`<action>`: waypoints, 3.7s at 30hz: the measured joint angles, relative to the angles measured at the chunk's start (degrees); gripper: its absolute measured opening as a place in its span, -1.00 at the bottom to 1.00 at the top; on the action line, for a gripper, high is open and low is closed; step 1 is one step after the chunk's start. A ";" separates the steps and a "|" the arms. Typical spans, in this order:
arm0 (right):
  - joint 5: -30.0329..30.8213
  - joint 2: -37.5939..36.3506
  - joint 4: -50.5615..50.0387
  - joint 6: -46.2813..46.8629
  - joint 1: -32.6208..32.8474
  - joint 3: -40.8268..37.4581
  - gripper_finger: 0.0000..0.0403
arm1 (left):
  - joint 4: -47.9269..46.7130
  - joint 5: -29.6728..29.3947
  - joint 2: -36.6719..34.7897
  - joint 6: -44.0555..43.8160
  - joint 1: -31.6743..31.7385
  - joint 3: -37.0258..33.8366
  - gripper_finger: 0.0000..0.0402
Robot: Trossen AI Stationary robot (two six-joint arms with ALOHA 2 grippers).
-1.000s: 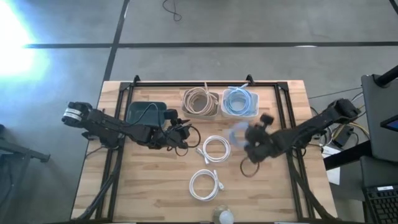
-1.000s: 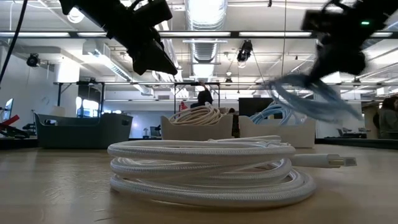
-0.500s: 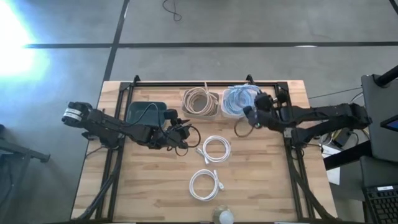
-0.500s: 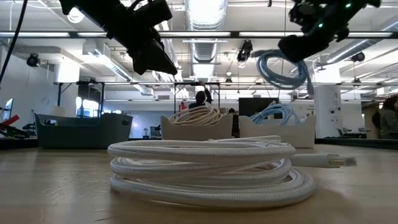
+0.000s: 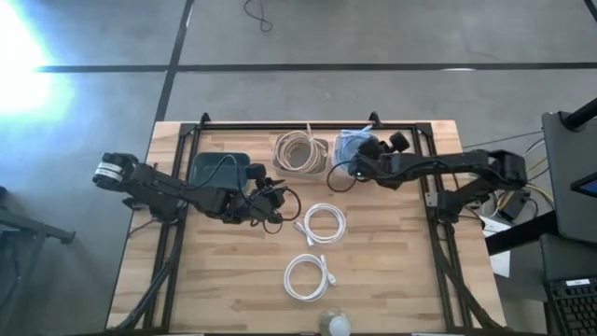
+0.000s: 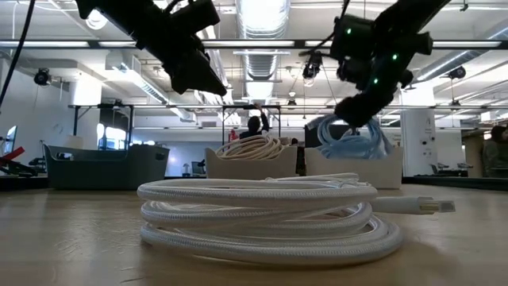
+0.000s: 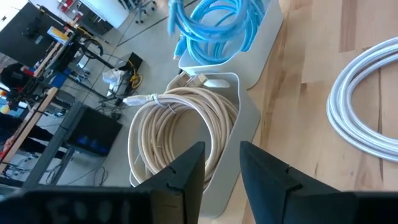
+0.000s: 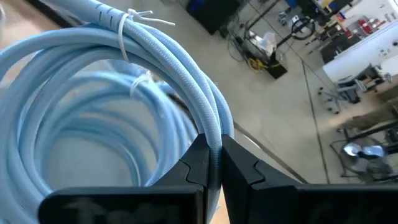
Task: Pick & Place USB Port
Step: Put the blue USB cable into the white bin, then put the top white USB cable into the green bin
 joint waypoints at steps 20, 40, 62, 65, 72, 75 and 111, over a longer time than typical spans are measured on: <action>-4.78 5.85 -0.12 -6.20 -0.69 4.17 -0.58 | -0.29 0.02 0.00 -3.67 0.00 0.00 -0.39; -27.55 5.42 -0.58 -16.26 5.29 20.36 -0.38 | -0.29 19.24 0.00 -12.86 0.00 0.00 -0.39; -54.89 -9.67 4.83 -16.13 8.01 -0.98 -0.41 | 10.64 36.93 17.21 -3.10 -0.34 7.54 -0.39; -54.89 -13.34 7.17 -16.30 8.01 -3.17 -0.41 | 5.26 41.86 20.08 -3.18 0.26 13.25 -0.39; -54.67 -19.06 8.95 -16.43 8.01 -3.95 -0.41 | -15.00 48.59 28.11 -3.28 1.83 29.24 -0.39; -53.70 -19.71 12.17 -16.50 8.01 -4.48 -0.41 | -18.93 48.93 32.46 -2.39 1.90 34.76 -0.39; -53.84 -17.07 13.72 -13.20 10.92 -6.87 -0.41 | -26.31 48.65 40.65 -0.28 3.82 39.50 -0.72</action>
